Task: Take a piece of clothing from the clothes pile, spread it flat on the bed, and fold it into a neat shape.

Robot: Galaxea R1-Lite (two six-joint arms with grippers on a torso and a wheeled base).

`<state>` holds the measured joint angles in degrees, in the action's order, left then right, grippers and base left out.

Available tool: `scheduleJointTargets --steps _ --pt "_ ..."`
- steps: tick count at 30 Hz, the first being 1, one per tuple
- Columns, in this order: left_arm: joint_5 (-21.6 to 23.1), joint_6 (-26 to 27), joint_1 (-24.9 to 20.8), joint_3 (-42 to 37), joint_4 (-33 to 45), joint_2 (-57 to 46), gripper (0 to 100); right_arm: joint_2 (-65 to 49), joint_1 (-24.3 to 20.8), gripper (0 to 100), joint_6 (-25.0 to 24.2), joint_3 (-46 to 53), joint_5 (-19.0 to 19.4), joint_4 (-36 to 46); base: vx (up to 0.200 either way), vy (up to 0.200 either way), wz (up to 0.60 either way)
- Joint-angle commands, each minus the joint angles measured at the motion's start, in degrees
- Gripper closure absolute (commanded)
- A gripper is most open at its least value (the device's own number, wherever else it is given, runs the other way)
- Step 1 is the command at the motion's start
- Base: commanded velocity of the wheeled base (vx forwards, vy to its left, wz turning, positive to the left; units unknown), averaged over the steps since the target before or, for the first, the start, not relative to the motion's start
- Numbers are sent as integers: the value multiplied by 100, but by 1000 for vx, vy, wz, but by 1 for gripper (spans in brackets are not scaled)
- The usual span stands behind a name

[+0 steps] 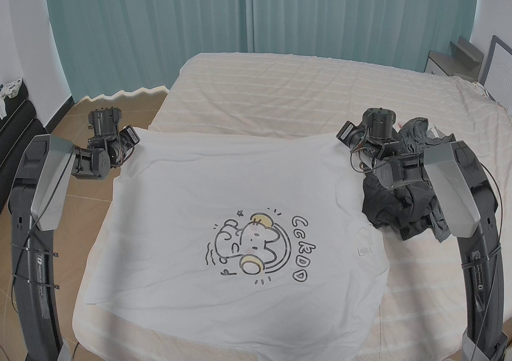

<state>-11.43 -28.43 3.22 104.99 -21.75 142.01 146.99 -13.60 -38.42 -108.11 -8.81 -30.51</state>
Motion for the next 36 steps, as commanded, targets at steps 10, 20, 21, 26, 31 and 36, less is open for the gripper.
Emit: scheduleJointTargets --steps 10,20,21,26,31,36 --pt "-175 -145 -5 961 681 1242 100 620 42 100 46 -649 -208 248 0 0 0" --pt "-192 -567 3 961 944 1250 0 567 60 0 248 -649 -235 371 0 0 0" --pt "-272 -567 3 961 936 1242 0 567 112 0 257 -649 -261 379 0 0 0" --pt "-491 -585 30 961 962 1092 0 304 227 0 248 -343 -384 379 0 0 0" --pt "-421 -998 126 961 1700 301 0 -558 315 0 19 1037 -349 309 0 0 0" --pt "581 -1473 170 435 2201 -982 0 -1621 200 0 -367 2830 -191 230 0 0 0"
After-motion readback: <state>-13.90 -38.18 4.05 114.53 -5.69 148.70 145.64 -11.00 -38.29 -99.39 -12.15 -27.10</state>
